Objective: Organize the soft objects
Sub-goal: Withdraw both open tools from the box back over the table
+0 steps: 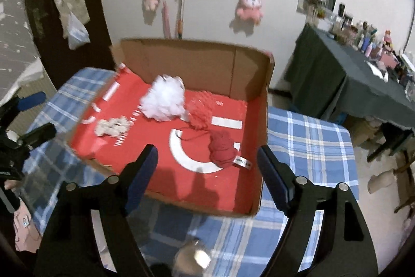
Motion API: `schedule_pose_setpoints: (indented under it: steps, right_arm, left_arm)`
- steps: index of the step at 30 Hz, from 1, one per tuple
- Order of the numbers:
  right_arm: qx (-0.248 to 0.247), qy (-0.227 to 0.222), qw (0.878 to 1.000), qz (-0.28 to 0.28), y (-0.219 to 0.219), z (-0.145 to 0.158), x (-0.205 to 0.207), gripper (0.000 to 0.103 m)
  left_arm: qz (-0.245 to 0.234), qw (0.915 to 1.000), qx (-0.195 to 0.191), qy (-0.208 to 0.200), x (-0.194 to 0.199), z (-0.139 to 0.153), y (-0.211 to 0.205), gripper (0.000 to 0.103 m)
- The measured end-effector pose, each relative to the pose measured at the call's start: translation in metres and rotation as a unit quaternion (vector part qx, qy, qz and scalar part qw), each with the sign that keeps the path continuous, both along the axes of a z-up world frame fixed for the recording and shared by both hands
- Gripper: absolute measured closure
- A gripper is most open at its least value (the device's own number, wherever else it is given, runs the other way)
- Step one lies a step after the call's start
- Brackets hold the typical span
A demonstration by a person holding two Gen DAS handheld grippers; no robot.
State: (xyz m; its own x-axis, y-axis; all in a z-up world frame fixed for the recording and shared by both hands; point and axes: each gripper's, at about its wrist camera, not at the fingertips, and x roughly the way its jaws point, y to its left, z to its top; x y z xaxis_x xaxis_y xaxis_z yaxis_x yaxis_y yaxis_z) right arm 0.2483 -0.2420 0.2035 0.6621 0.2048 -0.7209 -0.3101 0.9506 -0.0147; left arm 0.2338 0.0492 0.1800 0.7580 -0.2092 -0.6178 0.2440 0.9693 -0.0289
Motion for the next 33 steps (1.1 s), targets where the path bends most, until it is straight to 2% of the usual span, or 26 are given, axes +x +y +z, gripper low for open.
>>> schedule_pose_setpoints:
  steps: [6, 8, 10, 16, 18, 25, 29, 33]
  right_arm:
    - [0.009, -0.073, 0.997, 0.017, 0.001, 0.027, -0.07, 0.021]
    - [0.022, -0.096, 0.995, 0.022, 0.001, 0.033, -0.097, 0.014]
    - [0.027, -0.121, 0.992, 0.025, 0.0, 0.036, -0.119, 0.012]
    - [0.022, -0.201, 0.979, 0.012, 0.002, 0.025, -0.187, 0.012]
    - [0.018, -0.222, 0.975, 0.003, 0.003, 0.019, -0.204, 0.012]
    - [0.049, -0.242, 0.969, -0.023, -0.005, -0.007, -0.237, 0.012]
    - [0.065, -0.233, 0.969, -0.039, -0.01, -0.027, -0.247, 0.011]
    - [0.071, -0.218, 0.972, -0.052, -0.011, -0.052, -0.247, 0.011]
  left_arm:
    - [-0.01, 0.9985, -0.009, -0.054, -0.056, 0.023, -0.009, 0.0]
    - [-0.008, 0.9973, -0.014, -0.071, -0.076, 0.028, -0.012, 0.0]
    - [-0.005, 0.9963, -0.026, -0.082, -0.094, 0.031, -0.014, 0.0]
    - [0.0, 0.9909, -0.042, -0.128, -0.149, 0.032, -0.023, 0.0]
    - [0.008, 0.9886, -0.036, -0.146, -0.167, 0.03, -0.027, 0.0]
    - [0.043, 0.9796, -0.033, -0.193, -0.219, 0.015, -0.035, 0.0]
    - [0.059, 0.979, -0.05, -0.188, -0.233, -0.003, -0.033, 0.0]
    - [0.071, 0.9798, -0.044, -0.182, -0.237, -0.024, -0.034, 0.0]
